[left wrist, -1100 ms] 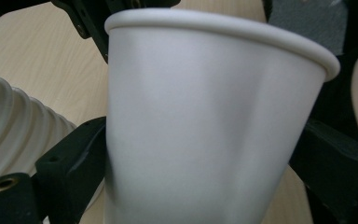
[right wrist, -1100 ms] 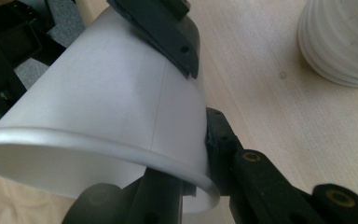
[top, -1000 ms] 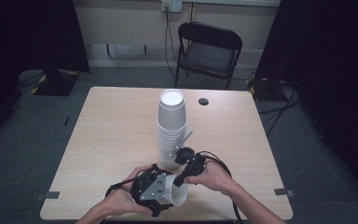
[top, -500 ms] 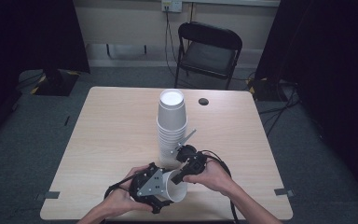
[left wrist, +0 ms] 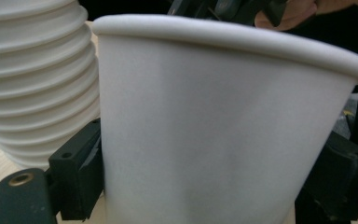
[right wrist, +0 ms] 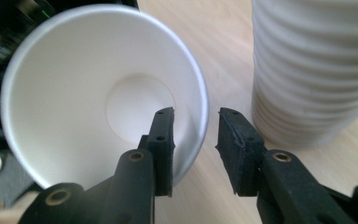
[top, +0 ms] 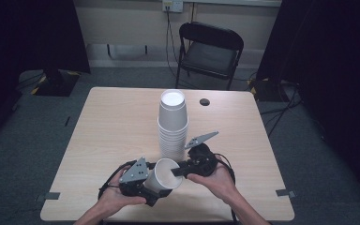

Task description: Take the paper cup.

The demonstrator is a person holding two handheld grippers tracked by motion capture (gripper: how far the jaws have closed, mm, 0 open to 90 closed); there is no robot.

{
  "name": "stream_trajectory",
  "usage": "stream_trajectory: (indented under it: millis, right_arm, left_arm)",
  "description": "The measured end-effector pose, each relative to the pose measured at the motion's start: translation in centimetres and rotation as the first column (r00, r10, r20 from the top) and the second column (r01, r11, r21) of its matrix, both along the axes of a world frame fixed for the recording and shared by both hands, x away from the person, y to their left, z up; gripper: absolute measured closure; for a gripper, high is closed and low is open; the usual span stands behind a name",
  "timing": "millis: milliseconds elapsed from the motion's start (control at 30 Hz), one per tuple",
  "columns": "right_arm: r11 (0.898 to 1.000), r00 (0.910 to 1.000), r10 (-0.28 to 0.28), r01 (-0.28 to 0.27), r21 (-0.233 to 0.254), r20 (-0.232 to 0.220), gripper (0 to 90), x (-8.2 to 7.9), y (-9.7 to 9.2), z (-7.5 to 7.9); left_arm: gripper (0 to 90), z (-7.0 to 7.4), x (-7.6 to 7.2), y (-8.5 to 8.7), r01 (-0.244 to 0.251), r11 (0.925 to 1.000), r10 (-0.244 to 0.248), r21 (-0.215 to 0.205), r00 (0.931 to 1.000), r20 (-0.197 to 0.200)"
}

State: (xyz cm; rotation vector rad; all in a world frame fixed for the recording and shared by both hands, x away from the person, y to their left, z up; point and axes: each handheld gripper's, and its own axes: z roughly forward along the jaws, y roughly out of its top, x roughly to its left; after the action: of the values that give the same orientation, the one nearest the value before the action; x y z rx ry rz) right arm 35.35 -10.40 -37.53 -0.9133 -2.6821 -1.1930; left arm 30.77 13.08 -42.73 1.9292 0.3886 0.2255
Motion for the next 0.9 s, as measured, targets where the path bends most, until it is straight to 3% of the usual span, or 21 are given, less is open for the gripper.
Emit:
stream_trajectory:
  millis: [167, 367, 467, 700, 800, 900]
  right_arm:
    - [0.993, 0.9992, -0.025, 0.021, 0.117, 0.032, 72.9, -0.1, -0.6, 0.2]
    - [0.981, 0.9987, -0.048, 0.044, 0.191, 0.016, 80.8, 0.0, -0.5, -0.4]
    - [0.975, 0.998, -0.063, 0.062, 0.214, 0.0, 83.6, 0.1, -0.5, -0.6]
    - [0.98, 0.9968, -0.071, 0.077, 0.185, -0.038, 86.3, 0.3, -0.1, -0.7]
    - [0.983, 0.9958, -0.075, 0.083, 0.165, -0.052, 86.6, 0.4, 0.1, -0.8]
    - [0.985, 0.9958, -0.076, 0.083, 0.152, -0.052, 86.6, 0.5, 0.4, -0.8]
  left_arm:
    - [12.6, -0.3, 0.0, 0.3, -0.042, 0.9974, 0.04, -0.059, 0.9984, -0.039]
    - [12.5, -0.3, -0.2, 0.3, -0.052, 0.9965, 0.05, -0.065, 0.9983, -0.029]
    - [12.4, -0.4, -0.3, 0.2, -0.059, 0.9974, 0.059, -0.042, 0.9983, -0.007]
    - [12.3, -0.8, -0.4, -0.1, -0.039, 0.9992, 0.038, 0.012, 0.9972, 0.064]
    - [12.2, -0.8, -0.5, -0.1, -0.036, 0.998, 0.03, 0.051, 0.9932, 0.112]
    - [12.0, -0.7, -0.5, 0.0, -0.042, 0.9971, 0.033, 0.064, 0.9914, 0.126]
